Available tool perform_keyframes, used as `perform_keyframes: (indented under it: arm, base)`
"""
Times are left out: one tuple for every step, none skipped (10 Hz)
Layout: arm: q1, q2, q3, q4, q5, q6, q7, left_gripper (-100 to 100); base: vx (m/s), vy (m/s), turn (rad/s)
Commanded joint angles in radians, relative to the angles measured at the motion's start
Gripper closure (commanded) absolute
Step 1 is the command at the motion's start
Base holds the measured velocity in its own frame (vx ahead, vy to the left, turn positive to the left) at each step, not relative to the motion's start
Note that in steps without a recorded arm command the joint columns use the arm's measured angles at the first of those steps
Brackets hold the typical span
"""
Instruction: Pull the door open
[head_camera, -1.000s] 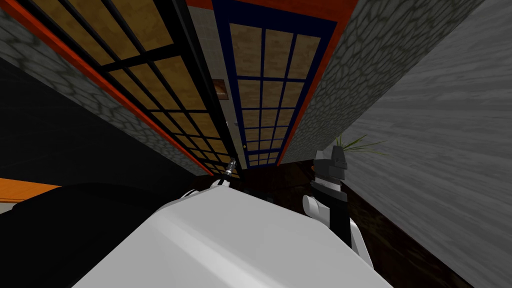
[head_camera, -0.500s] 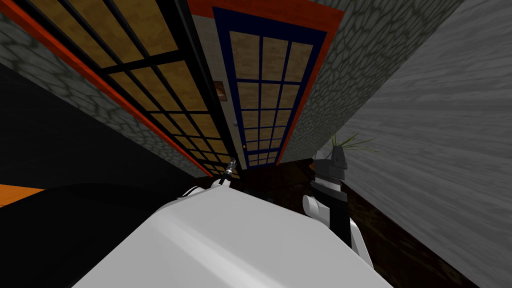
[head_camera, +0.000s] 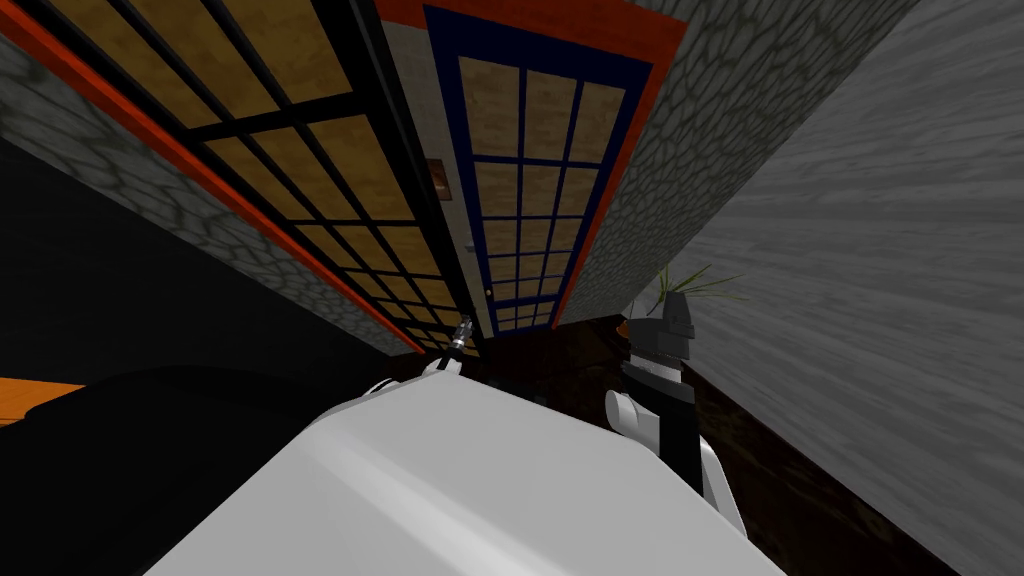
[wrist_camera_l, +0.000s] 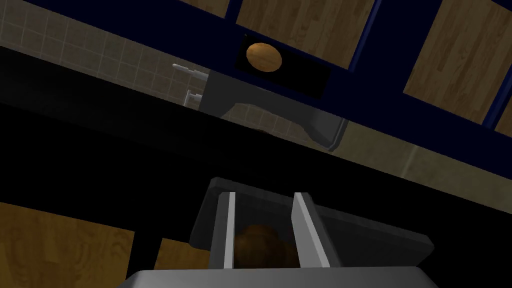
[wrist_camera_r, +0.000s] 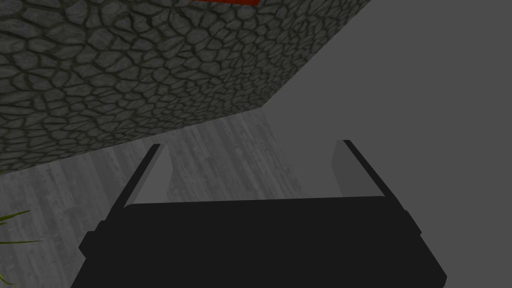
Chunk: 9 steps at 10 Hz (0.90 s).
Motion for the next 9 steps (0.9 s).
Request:
perform_keyframes:
  arm:
    - [0.001,0.002,-0.002,-0.002,0.012,0.0,0.039,-100]
    - [0.001,0.001,-0.007,-0.005,0.02,0.001,0.068,-100]
    - [0.001,0.0,-0.011,-0.008,0.029,0.003,0.098,-100]
    - [0.0,-0.001,-0.017,-0.011,0.04,0.005,0.126,-100]
    - [0.0,-0.001,-0.017,-0.011,0.04,0.005,0.133,-100]
    - [0.0,-0.003,-0.022,-0.015,0.051,0.007,0.17,-100]
    - [0.0,-0.004,-0.029,-0.019,0.063,0.01,0.197,-100]
    - [0.0,-0.004,-0.029,-0.019,0.063,0.01,0.209,-100]
    - [0.0,-0.006,-0.035,-0.024,0.076,0.012,0.247,-100]
  base:
    - [-0.055,0.019,-0.014]
    - [-0.049,0.038,-0.004]
    - [-0.065,0.037,-0.042]
    - [-0.075,0.03,-0.05]
    - [-0.051,0.018,-0.016]
    - [-0.053,0.016,-0.032]
    - [-0.082,0.024,-0.058]
    - [-0.06,0.018,-0.02]
    - [-0.054,0.022,-0.031]
